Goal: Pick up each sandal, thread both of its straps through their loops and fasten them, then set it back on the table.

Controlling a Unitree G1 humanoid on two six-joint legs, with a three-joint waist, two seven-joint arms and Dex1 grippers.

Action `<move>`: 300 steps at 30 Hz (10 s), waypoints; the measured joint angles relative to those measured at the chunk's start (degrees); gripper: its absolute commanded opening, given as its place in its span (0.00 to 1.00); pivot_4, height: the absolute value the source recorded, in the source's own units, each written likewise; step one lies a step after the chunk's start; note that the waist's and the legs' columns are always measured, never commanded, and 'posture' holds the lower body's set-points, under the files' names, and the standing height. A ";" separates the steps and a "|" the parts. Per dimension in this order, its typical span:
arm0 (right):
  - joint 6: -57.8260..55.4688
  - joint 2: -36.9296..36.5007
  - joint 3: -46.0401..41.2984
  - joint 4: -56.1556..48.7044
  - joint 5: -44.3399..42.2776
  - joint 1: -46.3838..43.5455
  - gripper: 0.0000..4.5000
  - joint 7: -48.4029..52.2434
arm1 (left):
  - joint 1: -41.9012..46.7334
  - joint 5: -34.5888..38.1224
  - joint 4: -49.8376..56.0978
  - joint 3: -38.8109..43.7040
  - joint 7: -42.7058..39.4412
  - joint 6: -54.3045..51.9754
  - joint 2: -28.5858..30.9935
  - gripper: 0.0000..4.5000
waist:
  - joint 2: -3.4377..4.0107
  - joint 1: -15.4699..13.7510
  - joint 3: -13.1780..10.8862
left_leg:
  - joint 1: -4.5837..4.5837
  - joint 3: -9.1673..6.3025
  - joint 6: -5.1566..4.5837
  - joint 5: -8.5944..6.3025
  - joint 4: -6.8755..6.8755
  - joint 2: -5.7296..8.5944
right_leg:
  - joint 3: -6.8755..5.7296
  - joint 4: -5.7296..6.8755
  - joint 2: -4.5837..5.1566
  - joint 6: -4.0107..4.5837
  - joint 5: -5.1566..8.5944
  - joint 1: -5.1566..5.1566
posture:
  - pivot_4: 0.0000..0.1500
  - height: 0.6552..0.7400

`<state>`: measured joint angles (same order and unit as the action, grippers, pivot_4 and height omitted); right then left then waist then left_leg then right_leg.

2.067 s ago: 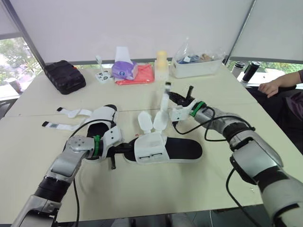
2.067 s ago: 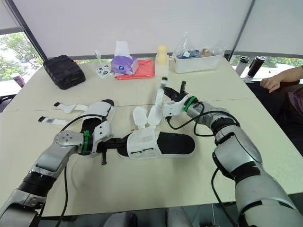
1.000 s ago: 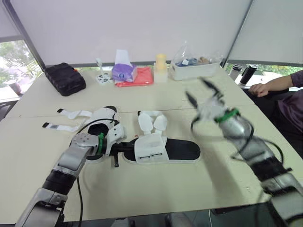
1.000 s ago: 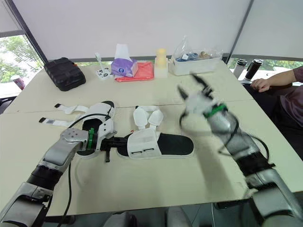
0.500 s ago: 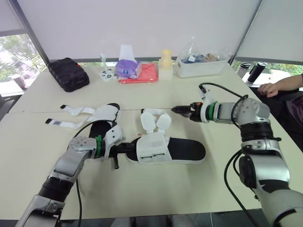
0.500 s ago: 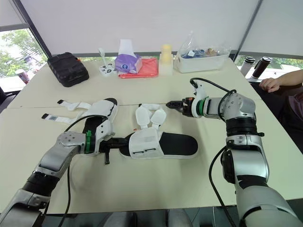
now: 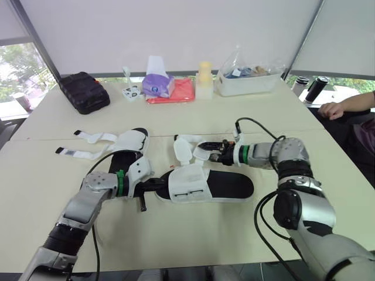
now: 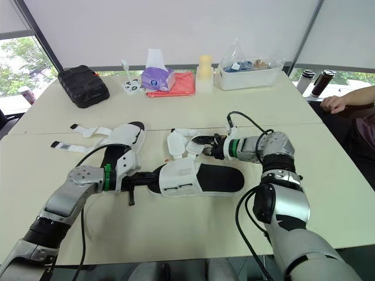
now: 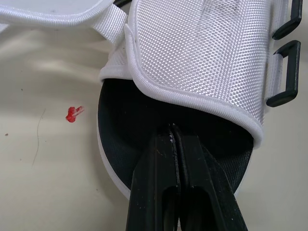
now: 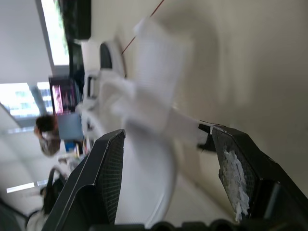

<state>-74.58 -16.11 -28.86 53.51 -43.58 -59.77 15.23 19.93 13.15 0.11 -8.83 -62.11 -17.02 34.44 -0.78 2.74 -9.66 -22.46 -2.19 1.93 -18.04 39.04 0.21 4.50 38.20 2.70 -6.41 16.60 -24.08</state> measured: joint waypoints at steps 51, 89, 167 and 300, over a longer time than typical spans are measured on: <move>13.75 6.42 -13.71 9.63 -3.20 -4.29 0.68 5.39 | -1.95 -0.16 1.88 0.49 3.11 0.63 0.64 0.00 | 0.01 1.28 0.00 | 0.02 -0.03 0.02 0.01 -0.01 -0.01 | 0.01 0.01 0.00 -0.01 0.00 0.02 | 1.00 1.00; 141.52 -18.08 40.42 -30.44 85.45 20.52 0.21 -2.43 | -0.62 -0.20 0.05 -1.50 3.64 1.39 -1.42 0.00 | 0.05 -0.34 0.02 | 0.13 0.09 0.19 0.09 0.04 0.08 | 0.08 -0.07 0.04 -0.12 -0.06 0.12 | 1.00 1.00; 12.42 -24.30 23.02 -71.29 -23.80 36.02 0.01 23.41 | 1.50 -1.25 -3.44 -3.64 2.46 3.89 -3.99 0.00 | 0.12 -2.00 0.00 | 0.93 -1.01 -0.12 -0.08 -0.18 0.03 | -0.74 -1.04 0.06 -0.07 -0.03 1.69 | 1.00 1.00; 2.55 -20.39 17.51 -69.86 -13.58 35.89 0.99 25.25 | -1.15 -1.24 -0.83 -3.34 5.92 3.94 -5.91 0.00 | 0.28 -2.12 0.11 | 0.23 -1.11 -0.04 -0.05 -0.20 0.15 | -0.88 -1.07 0.21 -0.09 -0.05 1.07 | 1.00 1.00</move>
<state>-72.04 -36.50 -11.35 -16.34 -57.16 -23.88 40.48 18.78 11.92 -0.72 -12.17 -56.19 -13.08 28.53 -0.50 0.62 -9.55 -22.23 -3.30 1.88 -18.08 38.85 0.37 3.62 37.12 2.91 -6.51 16.55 -23.00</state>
